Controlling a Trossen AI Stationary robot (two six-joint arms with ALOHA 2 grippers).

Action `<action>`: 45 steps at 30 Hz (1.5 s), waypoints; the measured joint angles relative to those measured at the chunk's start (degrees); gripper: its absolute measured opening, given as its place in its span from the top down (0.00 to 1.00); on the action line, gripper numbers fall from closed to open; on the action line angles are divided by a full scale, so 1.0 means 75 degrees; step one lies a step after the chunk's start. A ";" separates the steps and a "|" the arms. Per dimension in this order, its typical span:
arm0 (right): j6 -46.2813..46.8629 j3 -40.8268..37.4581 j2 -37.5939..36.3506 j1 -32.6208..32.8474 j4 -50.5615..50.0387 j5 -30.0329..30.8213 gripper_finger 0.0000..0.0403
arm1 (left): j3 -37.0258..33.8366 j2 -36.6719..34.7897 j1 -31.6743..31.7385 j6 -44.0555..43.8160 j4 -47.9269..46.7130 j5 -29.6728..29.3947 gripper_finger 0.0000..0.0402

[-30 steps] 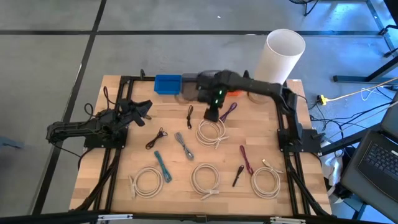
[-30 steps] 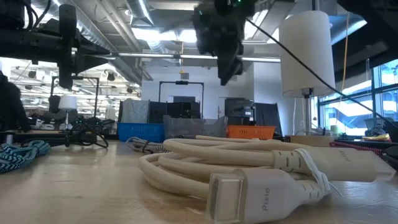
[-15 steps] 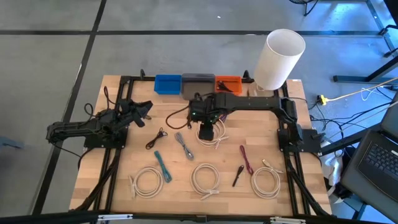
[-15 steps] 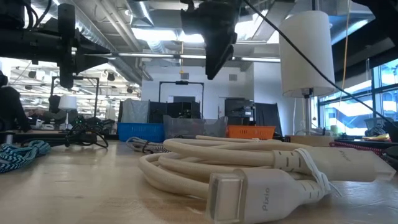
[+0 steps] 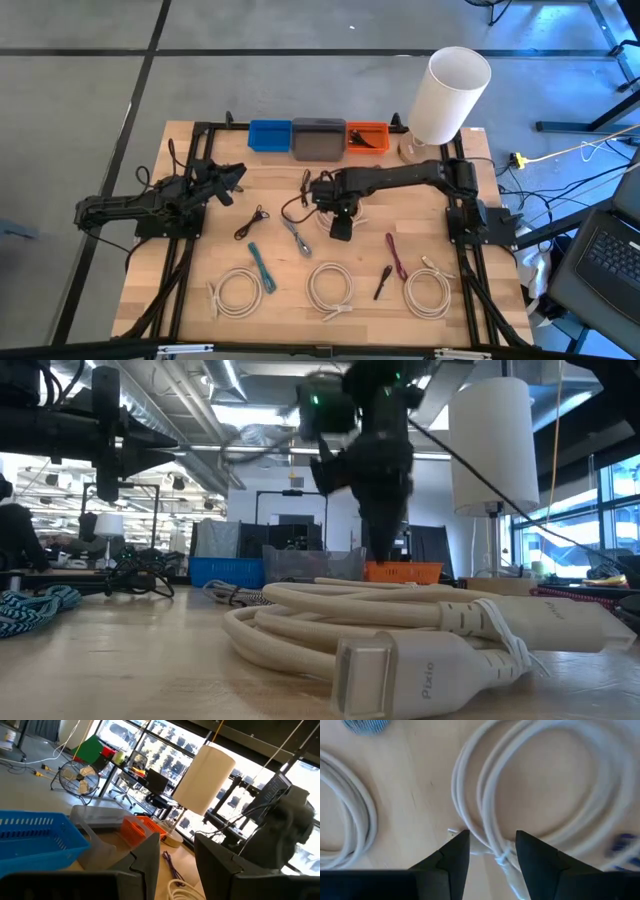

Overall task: Pick & Place USB Port
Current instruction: Put the brown HDMI cable into the black bin

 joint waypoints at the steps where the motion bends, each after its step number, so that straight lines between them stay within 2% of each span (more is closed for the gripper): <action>1: 0.0002 -0.0209 0.0000 0.0011 0.0202 -0.0058 0.60 | 0.0000 0.0000 0.0000 0.0000 -0.0003 0.0008 0.72; 7: 0.0007 -0.1142 0.0000 0.0091 0.1210 -0.0090 0.60 | 0.0000 0.0000 0.0000 -0.0003 -0.0028 0.0009 0.72; 12: 0.0014 -0.1445 -0.0020 0.0161 0.1691 -0.0124 0.63 | 0.0000 0.0000 0.0000 -0.0006 -0.0049 -0.0010 0.72; 15: 0.0031 -0.1441 -0.0023 0.0185 0.1731 -0.0165 0.73 | 0.0000 0.0000 0.0000 -0.0006 -0.0058 -0.0023 0.72; 18: 0.0054 -0.1408 -0.0023 0.0191 0.1785 -0.0297 0.89 | 0.0000 0.0000 0.0000 -0.0015 -0.0091 -0.0023 0.72; 19: 0.0054 -0.1408 -0.0023 0.0188 0.1823 -0.0349 0.91 | 0.0000 0.0000 0.0000 -0.0018 -0.0102 -0.0026 0.72; 30: 0.0355 -0.1382 -0.0026 0.0182 0.1882 -0.0587 0.91 | 0.0000 0.0000 0.0000 -0.0024 -0.0102 -0.0029 0.72; 38: 0.0388 -0.0049 -0.0026 0.0188 0.0370 -0.0876 0.91 | 0.0000 0.0000 0.0000 -0.0143 -0.0102 -0.0029 0.72; 45: 0.0023 0.1963 -0.0037 0.0188 -0.0126 -0.0117 0.91 | 0.0000 0.0000 0.0000 -0.0141 -0.0108 -0.0083 0.72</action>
